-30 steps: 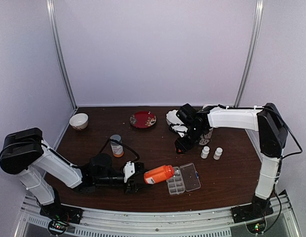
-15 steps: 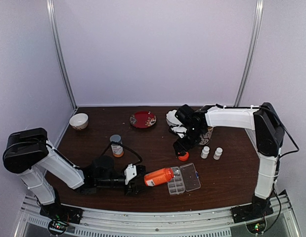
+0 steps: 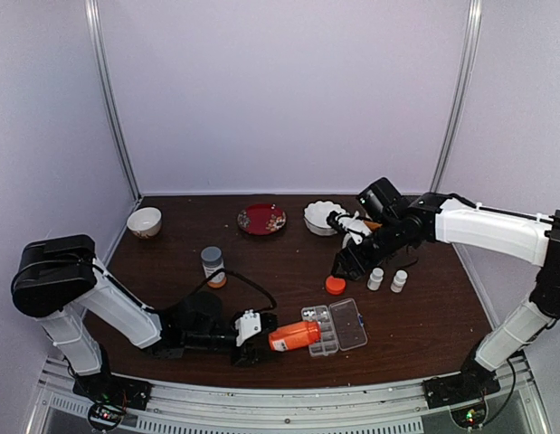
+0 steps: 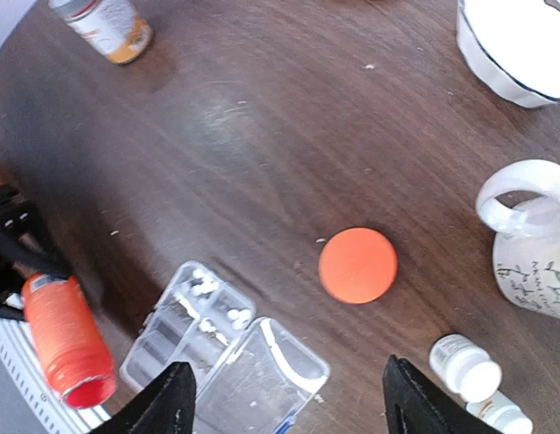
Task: Sort the pills into containers
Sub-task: Place the lid of the pill bottle at the center of the board, then pour the pill into the compartment of the pill container.
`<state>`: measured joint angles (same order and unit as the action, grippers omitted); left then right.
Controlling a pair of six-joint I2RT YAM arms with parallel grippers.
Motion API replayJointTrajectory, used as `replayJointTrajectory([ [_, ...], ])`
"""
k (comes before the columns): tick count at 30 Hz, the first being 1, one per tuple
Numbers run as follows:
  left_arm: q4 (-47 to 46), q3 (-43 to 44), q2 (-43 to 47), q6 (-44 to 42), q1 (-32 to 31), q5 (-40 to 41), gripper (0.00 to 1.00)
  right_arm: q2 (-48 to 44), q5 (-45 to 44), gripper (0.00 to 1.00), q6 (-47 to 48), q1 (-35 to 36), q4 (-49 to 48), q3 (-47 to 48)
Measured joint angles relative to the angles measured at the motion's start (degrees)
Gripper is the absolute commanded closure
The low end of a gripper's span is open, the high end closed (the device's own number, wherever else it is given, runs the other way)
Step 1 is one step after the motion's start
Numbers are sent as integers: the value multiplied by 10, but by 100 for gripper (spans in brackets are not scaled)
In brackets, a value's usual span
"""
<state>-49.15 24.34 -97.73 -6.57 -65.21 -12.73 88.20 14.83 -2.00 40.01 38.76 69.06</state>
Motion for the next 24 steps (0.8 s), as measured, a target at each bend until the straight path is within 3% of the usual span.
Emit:
replayJointTrajectory([
  [5,40,21,0,-2,-4,12,100,-68,55,47,-36,36,-59,-87],
  [6,44,24,0,-3,-5,16,100,-79,68,54,-48,43,-74,-107],
  [10,72,35,1,-6,-11,30,100,-119,99,63,-94,76,-122,-165],
  [24,149,61,12,-6,-18,55,100,-131,135,72,-207,144,-274,-234],
])
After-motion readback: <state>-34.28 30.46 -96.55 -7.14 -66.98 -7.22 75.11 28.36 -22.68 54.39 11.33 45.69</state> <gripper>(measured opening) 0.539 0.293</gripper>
